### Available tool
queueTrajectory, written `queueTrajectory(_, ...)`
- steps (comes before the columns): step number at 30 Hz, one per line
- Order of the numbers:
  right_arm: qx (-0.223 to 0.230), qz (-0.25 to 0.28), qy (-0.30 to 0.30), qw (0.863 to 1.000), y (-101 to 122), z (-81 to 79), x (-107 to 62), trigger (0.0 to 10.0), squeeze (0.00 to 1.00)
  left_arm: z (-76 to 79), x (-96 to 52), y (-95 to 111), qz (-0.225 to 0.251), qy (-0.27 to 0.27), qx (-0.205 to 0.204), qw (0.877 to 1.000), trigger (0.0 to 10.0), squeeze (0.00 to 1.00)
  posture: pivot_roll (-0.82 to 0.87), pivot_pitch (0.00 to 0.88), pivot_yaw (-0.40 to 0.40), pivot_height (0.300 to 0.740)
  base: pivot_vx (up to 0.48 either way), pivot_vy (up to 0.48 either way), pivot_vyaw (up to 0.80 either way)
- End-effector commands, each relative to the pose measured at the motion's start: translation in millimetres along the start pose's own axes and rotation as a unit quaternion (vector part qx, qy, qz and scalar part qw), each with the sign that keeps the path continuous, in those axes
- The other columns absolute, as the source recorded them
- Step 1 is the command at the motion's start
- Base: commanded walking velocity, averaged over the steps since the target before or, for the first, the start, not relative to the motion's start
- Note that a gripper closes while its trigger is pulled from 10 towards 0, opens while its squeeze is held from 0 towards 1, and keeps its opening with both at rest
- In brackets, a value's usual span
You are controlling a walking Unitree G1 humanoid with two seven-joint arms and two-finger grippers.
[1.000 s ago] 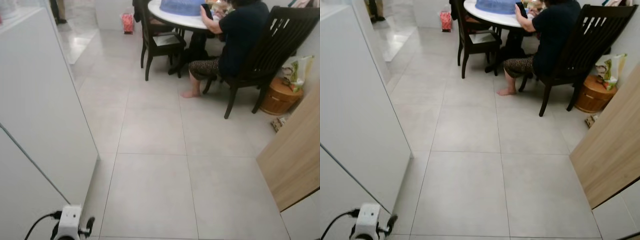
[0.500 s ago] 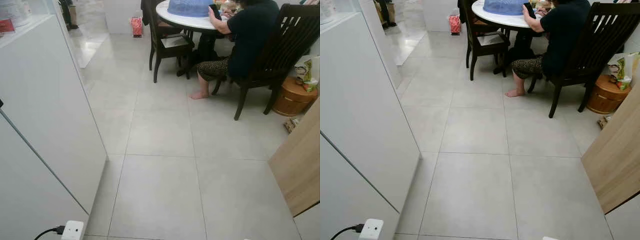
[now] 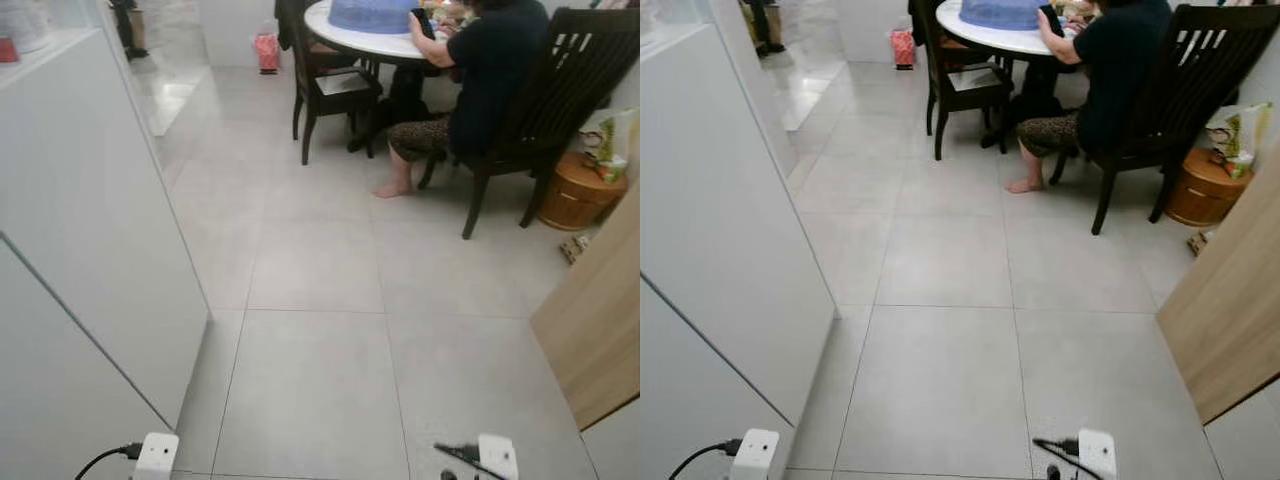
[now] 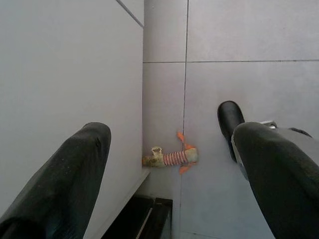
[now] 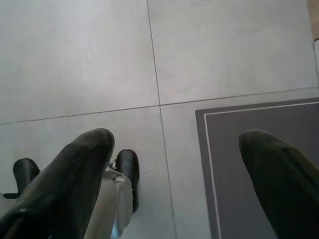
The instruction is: Restocking fridge
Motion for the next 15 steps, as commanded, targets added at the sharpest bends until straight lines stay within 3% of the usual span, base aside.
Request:
queueTrajectory(1, 0.002, -0.012, -0.007, 1.000, 0, 1.7, 0.4, 10.0, 0.00, -5.7, 0.2, -2, -0.013, 0.010, -0.013, 1.000, 10.0, 0.00, -0.11, 0.000, -0.027, 0.740, 0.000, 0.000, 0.00)
queueTrajectory(8, 0.019, 0.004, 0.005, 1.000, 14, -4.9, 2.1, 10.0, 0.00, -4.8, 1.2, 9, -0.002, 0.013, -0.029, 1.000, 10.0, 0.00, -0.08, 0.000, -0.052, 0.740, 0.000, 0.000, 0.00)
queueTrajectory(15, 0.003, 0.006, 0.023, 1.000, 26, -12.7, 3.4, 10.0, 0.00, -5.2, 1.9, 19, 0.008, 0.011, -0.049, 0.999, 10.0, 0.00, -0.05, 0.000, -0.089, 0.740, 0.000, 0.000, 0.00)
Point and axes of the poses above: a point about 5 cm out from each wrist's last joint towards the gripper, its own x axis pointing out of the wrist towards the gripper, its own y axis along the axis of the wrist's last joint, z = x × y, the point moved 3 cm from there along x, pointing out of the wrist towards the gripper, and after that the axes turned 7 degrees about x, right-handed, at the moved point
